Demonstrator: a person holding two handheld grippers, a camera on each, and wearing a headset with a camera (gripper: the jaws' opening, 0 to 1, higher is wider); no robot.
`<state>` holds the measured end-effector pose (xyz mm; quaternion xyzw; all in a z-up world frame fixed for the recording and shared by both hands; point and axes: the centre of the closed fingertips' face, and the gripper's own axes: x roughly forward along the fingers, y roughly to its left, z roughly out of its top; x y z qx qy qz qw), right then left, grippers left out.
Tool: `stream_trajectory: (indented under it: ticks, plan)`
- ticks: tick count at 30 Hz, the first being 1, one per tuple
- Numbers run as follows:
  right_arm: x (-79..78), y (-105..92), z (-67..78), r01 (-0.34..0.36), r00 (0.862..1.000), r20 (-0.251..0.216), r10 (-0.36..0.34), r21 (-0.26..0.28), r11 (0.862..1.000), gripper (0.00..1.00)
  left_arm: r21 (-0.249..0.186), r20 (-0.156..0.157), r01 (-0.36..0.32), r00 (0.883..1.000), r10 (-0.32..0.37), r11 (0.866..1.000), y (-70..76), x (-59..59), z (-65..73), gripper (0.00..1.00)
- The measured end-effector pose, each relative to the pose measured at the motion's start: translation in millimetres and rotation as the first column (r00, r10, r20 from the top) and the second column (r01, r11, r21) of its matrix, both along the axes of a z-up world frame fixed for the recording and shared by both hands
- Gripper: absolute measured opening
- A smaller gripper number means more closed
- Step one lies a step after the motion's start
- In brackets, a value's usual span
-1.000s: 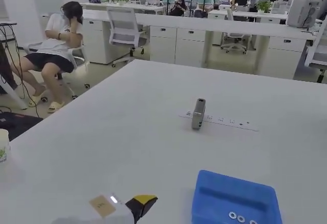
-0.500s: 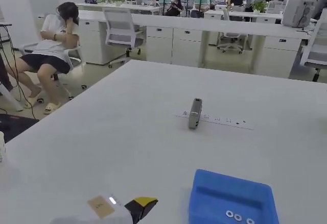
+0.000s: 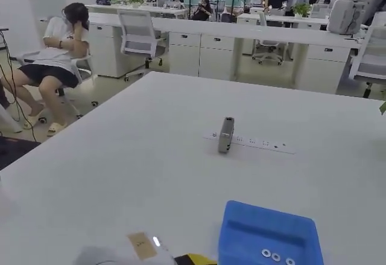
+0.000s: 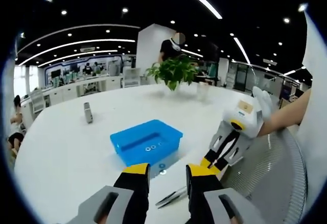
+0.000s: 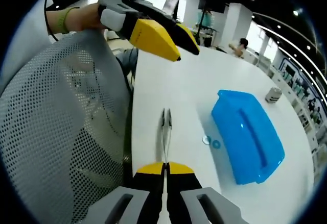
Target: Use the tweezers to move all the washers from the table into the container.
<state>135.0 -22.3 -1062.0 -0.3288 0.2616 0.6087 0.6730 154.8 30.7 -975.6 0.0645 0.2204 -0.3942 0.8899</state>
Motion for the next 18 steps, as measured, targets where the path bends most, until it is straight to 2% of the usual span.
stream_trajectory:
  ticks: [1, 2, 4, 6, 7, 9, 10, 12, 13, 14, 15, 16, 18]
  plan:
    - [-0.8, 0.5, 3.2, -0.012, 1.000, 0.012, 0.011, 0.003, 1.000, 0.00, 0.008, -0.016, 0.033, 0.999, -0.033, 0.999, -4.3, -3.8, -3.1, 0.24]
    - [-1.6, 1.8, 8.6, -0.031, 0.999, 0.030, 0.031, 0.011, 0.999, 0.00, 0.002, -0.065, 0.072, 0.995, -0.072, 0.997, -10.3, -10.7, -8.3, 0.25]
    - [-3.4, 2.8, 15.6, -0.053, 0.997, 0.052, 0.052, 0.019, 0.998, 0.00, -0.017, -0.109, 0.141, 0.984, -0.142, 0.990, -19.1, -18.3, -12.0, 0.26]
    - [-6.3, 5.0, 25.7, -0.067, 0.996, 0.065, 0.065, 0.038, 0.997, 0.00, 0.030, -0.103, 0.176, 0.980, -0.172, 0.984, -19.6, -17.9, -15.1, 0.25]
    - [-8.1, 6.2, 31.2, -0.074, 0.995, 0.070, 0.070, 0.046, 0.996, 0.00, 0.069, -0.097, 0.204, 0.976, -0.197, 0.976, -20.5, -17.7, -17.0, 0.25]
    - [-10.0, 9.2, 39.9, -0.088, 0.993, 0.085, 0.083, 0.058, 0.994, 0.00, 0.100, -0.094, 0.246, 0.967, -0.237, 0.964, -25.0, -17.5, -17.8, 0.24]
    - [-10.7, 10.4, 43.4, -0.094, 0.992, 0.088, 0.088, 0.062, 0.994, 0.00, 0.100, -0.100, 0.268, 0.961, -0.258, 0.958, -28.0, -18.8, -17.8, 0.24]
    - [-12.1, 14.3, 52.1, -0.102, 0.991, 0.099, 0.094, 0.076, 0.992, 0.00, 0.090, -0.133, 0.323, 0.941, -0.311, 0.942, -35.0, -24.4, -18.6, 0.20]
    - [-12.9, 16.1, 55.5, -0.103, 0.990, 0.101, 0.095, 0.085, 0.991, 0.00, 0.101, -0.135, 0.343, 0.935, -0.329, 0.934, -36.6, -25.3, -19.5, 0.18]
    - [-13.5, 18.7, 60.3, -0.105, 0.990, 0.104, 0.095, 0.096, 0.990, 0.00, 0.130, -0.131, 0.367, 0.927, -0.351, 0.921, -37.6, -25.5, -21.3, 0.17]
    - [-13.9, 20.3, 63.3, -0.108, 0.989, 0.108, 0.097, 0.102, 0.989, 0.00, 0.137, -0.131, 0.375, 0.924, -0.358, 0.917, -38.3, -25.9, -21.8, 0.17]
    - [-14.5, 22.0, 65.9, -0.113, 0.989, 0.111, 0.101, 0.108, 0.988, 0.00, 0.154, -0.139, 0.396, 0.916, -0.377, 0.905, -39.6, -28.2, -23.4, 0.16]
    - [-17.1, 25.8, 70.5, -0.127, 0.987, 0.116, 0.114, 0.117, 0.985, 0.00, 0.177, -0.131, 0.412, 0.910, -0.394, 0.894, -40.2, -28.1, -24.0, 0.15]
